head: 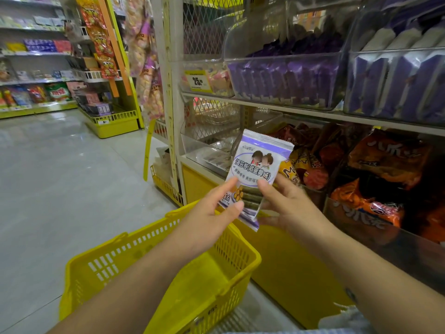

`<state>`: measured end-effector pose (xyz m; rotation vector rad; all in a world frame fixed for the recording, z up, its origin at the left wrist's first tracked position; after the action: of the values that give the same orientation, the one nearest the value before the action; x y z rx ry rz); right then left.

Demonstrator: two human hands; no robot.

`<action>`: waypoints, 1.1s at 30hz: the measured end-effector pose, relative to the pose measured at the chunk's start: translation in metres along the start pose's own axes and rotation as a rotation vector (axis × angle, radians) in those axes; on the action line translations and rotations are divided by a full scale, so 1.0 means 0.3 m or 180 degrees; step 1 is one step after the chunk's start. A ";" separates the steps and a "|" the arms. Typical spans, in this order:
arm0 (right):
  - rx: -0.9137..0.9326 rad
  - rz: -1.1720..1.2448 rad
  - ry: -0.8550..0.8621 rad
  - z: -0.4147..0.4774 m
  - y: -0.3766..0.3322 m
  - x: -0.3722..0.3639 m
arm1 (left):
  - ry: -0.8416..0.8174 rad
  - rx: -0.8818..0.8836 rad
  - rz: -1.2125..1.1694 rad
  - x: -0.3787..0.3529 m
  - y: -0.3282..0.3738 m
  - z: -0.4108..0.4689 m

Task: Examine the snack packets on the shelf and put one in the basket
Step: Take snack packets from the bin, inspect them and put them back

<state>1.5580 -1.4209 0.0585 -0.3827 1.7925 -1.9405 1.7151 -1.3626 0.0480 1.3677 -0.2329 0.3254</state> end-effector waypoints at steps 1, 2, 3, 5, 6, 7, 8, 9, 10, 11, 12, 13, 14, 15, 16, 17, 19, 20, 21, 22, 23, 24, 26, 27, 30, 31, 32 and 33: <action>0.0040 -0.0047 -0.0108 -0.005 0.001 -0.013 | -0.0067 0.0070 -0.0227 -0.017 0.000 -0.002; 0.0032 -0.0077 -0.0240 -0.009 0.003 -0.027 | -0.0112 0.0145 -0.0442 -0.028 0.000 -0.004; -0.0019 -0.0094 -0.0368 -0.012 0.005 -0.038 | -0.0169 0.0188 -0.0612 -0.038 0.000 -0.007; -0.0131 -0.0156 -0.0525 -0.013 0.014 -0.052 | -0.0249 0.0261 -0.0830 -0.053 0.003 -0.009; -0.0122 -0.0252 -0.0513 -0.011 0.019 -0.052 | -0.0225 0.0320 -0.0952 -0.053 0.001 -0.010; -0.0069 -0.0409 -0.0433 -0.007 0.022 -0.047 | -0.0193 0.0371 -0.1100 -0.049 0.000 -0.009; 0.0002 -0.0599 -0.0305 -0.002 0.021 -0.038 | -0.0181 0.0413 -0.1267 -0.039 0.000 -0.008; 0.0074 -0.0753 -0.0161 0.004 0.019 -0.027 | -0.0207 0.0454 -0.1425 -0.028 -0.002 -0.005; 0.0126 -0.0799 -0.0029 0.009 0.016 -0.014 | -0.0283 0.0508 -0.1556 -0.015 -0.003 -0.005; 0.0143 -0.0718 0.0066 0.014 0.013 -0.003 | -0.0413 0.0562 -0.1668 -0.007 -0.005 -0.003; 0.0136 -0.0553 0.0128 0.017 0.009 0.008 | -0.0573 0.0598 -0.1751 0.000 -0.007 -0.004; 0.0151 -0.0372 0.0167 0.020 0.006 0.016 | -0.0735 0.0619 -0.1803 0.003 -0.011 -0.005; 0.0223 -0.0237 0.0183 0.020 0.003 0.020 | -0.0838 0.0646 -0.1803 0.005 -0.015 -0.006; 0.0340 -0.0187 0.0177 0.018 -0.001 0.022 | -0.0863 0.0668 -0.1765 0.008 -0.021 -0.006; 0.0487 -0.0230 0.0166 0.014 -0.006 0.024 | -0.0842 0.0679 -0.1712 0.010 -0.029 -0.005; 0.0648 -0.0357 0.0150 0.010 -0.011 0.025 | -0.0803 0.0678 -0.1653 0.010 -0.037 -0.003; 0.0905 -0.0691 0.0084 0.000 -0.016 0.022 | -0.0699 0.0684 -0.1526 0.013 -0.045 -0.001; 0.0977 -0.0812 0.0044 -0.004 -0.017 0.017 | -0.0637 0.0694 -0.1487 0.014 -0.049 -0.001; 0.1031 -0.0891 0.0007 -0.009 -0.018 0.011 | -0.0583 0.0699 -0.1472 0.014 -0.053 0.001; 0.1075 -0.0956 -0.0022 -0.013 -0.020 0.005 | -0.0536 0.0707 -0.1468 0.015 -0.057 0.001; 0.1112 -0.1012 -0.0040 -0.015 -0.023 -0.002 | -0.0505 0.0710 -0.1477 0.015 -0.061 0.002; 0.1125 -0.1055 -0.0065 -0.018 -0.027 -0.005 | -0.0483 0.0710 -0.1499 0.017 -0.064 0.003; 0.0934 -0.0841 -0.0197 -0.018 -0.038 -0.005 | -0.0471 0.0693 -0.1618 0.028 -0.069 0.005; 0.0696 -0.0517 -0.0277 -0.018 -0.043 -0.002 | -0.0477 0.0684 -0.1717 0.035 -0.072 0.006; -0.0044 0.0383 -0.0494 -0.021 -0.056 0.006 | -0.0406 0.0686 -0.2134 0.064 -0.079 0.018; -0.0187 0.0555 -0.0531 -0.023 -0.058 0.006 | -0.0347 0.0715 -0.2274 0.074 -0.083 0.023; -0.0297 0.0703 -0.0550 -0.024 -0.057 0.006 | -0.0292 0.0748 -0.2380 0.083 -0.088 0.027; -0.0379 0.0825 -0.0559 -0.025 -0.055 0.004 | -0.0251 0.0779 -0.2435 0.090 -0.093 0.030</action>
<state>1.5507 -1.4145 0.0738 -0.3305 1.7523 -1.5794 1.7507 -1.3736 0.0335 1.6044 0.2792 -0.3507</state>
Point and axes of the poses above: each hand's wrist, its own z-axis towards the middle knuckle, its own x-axis out of the back of the hand, y = z × x, the point moved 2 cm from there along z, towards the middle knuckle, and after that the axes turned 3 degrees about z, right-handed, at the moved point
